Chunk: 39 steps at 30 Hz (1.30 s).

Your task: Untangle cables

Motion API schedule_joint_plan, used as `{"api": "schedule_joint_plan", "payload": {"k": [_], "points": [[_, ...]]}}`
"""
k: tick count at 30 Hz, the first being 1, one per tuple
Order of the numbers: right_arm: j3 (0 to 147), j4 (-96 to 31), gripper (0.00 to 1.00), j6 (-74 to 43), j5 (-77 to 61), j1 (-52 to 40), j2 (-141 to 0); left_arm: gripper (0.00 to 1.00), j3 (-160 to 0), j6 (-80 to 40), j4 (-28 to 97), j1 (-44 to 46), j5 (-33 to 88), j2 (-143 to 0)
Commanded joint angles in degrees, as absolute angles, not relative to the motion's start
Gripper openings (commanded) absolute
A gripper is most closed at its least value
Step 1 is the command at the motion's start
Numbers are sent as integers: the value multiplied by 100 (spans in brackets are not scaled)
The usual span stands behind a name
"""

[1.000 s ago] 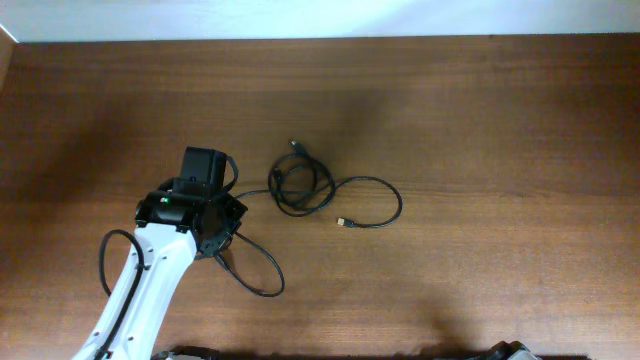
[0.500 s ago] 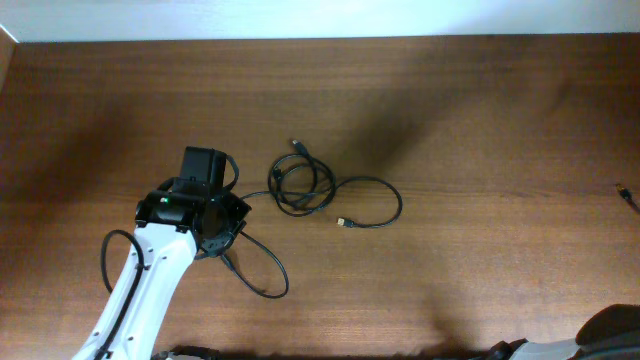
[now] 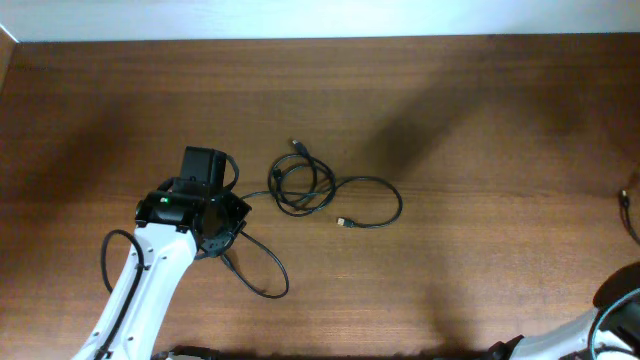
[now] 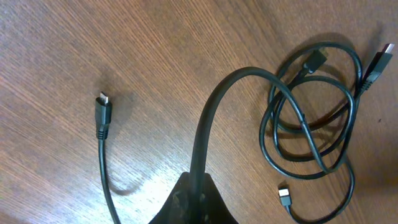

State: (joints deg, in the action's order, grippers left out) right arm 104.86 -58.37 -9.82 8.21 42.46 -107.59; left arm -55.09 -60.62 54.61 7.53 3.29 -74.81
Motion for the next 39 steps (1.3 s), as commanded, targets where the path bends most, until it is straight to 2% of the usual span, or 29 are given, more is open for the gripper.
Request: {"api": "schedule_joint_plan", "payload": {"k": [1,3,7,8,9,10,14,16,18,23,26,29,34,35,36,37,39], "points": [[10422,-5719,4,-915,2067,4071,-11220,0,-5544,-5990,5452,725,412,-7522],[10422,-5736,4,-805,2171,4073,-11448,0,-5544,-5990,5452,725,410,-7522],[10412,-5907,19,-751,2139,4051,-11902,0,-5544,-5990,5448,725,410,-7522],[10414,-5933,26,-751,2121,4032,-11902,0,-5544,-5990,5448,725,410,-7522],[10416,-5948,72,-753,2112,4007,-11898,0,-5544,-5990,5448,725,412,-7522],[10416,-6066,99,-749,1861,3979,-11896,0,-5544,-5931,5450,725,416,-7522],[10525,-6619,99,-591,1007,3977,-11854,0,-5544,-5771,5457,725,414,-7522],[10812,-6945,99,-141,25,3977,-11745,0,-5544,-5411,5457,725,414,-7522],[11150,-7365,99,602,-1151,3975,-11434,0,-5544,-4871,5478,725,436,-7522],[11428,-7964,99,1184,-2530,3802,-10106,0,-5544,-3758,5498,823,816,-7522],[11428,-8261,99,1328,-2593,3208,-9207,0,-5546,-3321,5330,1103,1046,-7522],[11428,-8825,99,1326,-2659,2185,-8488,0,-5553,-2718,4580,1577,1852,-7520],[11421,-9424,99,1332,-2873,1070,-8405,0,-6001,-2539,3391,1848,2480,-7487],[11421,-9441,97,1518,-2952,854,-8405,0,-6114,-2383,3079,1848,2580,-7483],[11421,-9456,97,1804,-2958,668,-8405,0,-6182,-2294,2869,1848,2578,-7483],[11417,-9568,98,2563,-2958,353,-8405,0,-6252,-2021,2499,1848,2622,-7463],[11417,-9559,98,3017,-2961,75,-8405,0,-6259,-1496,2078,1848,3138,-7417]]}}
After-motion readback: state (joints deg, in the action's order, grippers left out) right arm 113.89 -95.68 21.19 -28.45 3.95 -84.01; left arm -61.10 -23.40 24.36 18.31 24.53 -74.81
